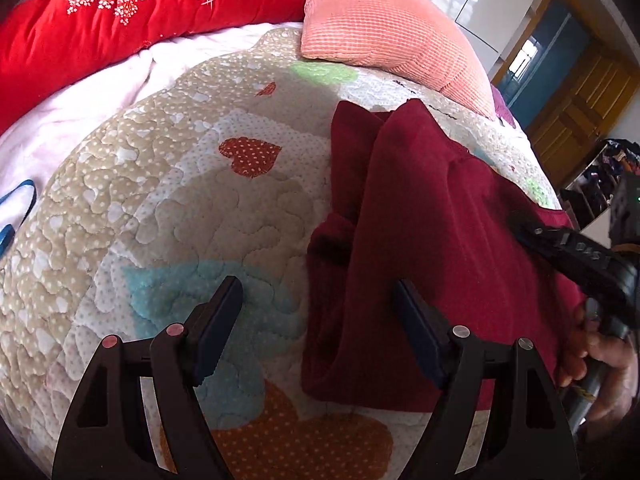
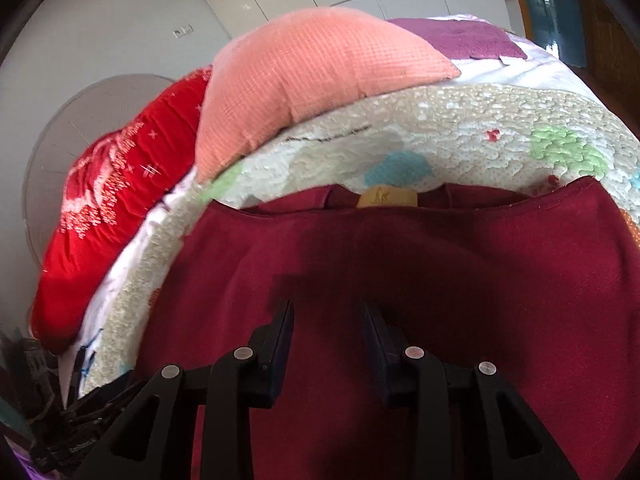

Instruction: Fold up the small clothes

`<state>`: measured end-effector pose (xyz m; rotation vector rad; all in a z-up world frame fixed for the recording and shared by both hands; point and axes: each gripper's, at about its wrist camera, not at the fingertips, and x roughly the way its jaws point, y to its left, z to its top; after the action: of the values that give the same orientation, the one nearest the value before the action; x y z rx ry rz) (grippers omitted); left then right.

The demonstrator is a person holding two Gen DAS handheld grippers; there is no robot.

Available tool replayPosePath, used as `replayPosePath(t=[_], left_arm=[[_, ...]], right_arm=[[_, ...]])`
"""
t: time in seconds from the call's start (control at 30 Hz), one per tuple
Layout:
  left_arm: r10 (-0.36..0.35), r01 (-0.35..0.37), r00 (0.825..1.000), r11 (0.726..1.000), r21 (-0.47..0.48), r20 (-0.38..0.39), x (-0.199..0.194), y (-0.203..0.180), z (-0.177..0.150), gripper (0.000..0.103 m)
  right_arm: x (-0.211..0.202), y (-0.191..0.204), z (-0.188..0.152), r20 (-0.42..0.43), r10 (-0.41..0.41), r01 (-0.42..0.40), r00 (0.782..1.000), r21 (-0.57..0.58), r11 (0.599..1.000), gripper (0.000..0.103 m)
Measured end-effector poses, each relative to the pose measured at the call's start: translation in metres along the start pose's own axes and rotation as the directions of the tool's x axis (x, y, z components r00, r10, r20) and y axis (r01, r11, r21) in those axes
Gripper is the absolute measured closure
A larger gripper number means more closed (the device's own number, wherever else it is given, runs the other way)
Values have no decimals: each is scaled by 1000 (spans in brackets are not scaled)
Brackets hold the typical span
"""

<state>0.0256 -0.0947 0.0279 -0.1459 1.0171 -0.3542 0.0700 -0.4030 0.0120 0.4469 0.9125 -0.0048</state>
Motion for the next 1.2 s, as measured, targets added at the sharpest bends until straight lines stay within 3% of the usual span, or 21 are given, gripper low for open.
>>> replayPosePath(t=[0.1,0.23,0.43,0.57,0.73,0.93,1.2], left_arm=[[-7,7,1000,1000,11,2,-1,0,0,25],[-29,29,1000,1000,-4,-7,-2,5,-1,25],[-61,61,998,998,-21,-9,-4,11,-3,25],[-62,62,998,998,-17,-4,-3,10,-3,25],[-71,71,997,997,-23,-4,0,12,-2,24],[-68,68,998,998,-19,6,0,11,-4,23],[-53,53,998,999,-2,13,0,8,-6,23]], right_arm=[[-6,7,6,7,-14,14,1000,3,1000,68],[-14,42,13,34,76,-74,997,-53,996,69],[19,85,18,-1,111,-110,994,-118,987,69],[48,79,19,-6,95,-95,995,-68,993,69],[62,65,18,37,157,-155,987,-38,987,68],[59,46,13,92,290,-293,953,23,956,65],[57,40,10,115,349,-357,930,54,933,65]])
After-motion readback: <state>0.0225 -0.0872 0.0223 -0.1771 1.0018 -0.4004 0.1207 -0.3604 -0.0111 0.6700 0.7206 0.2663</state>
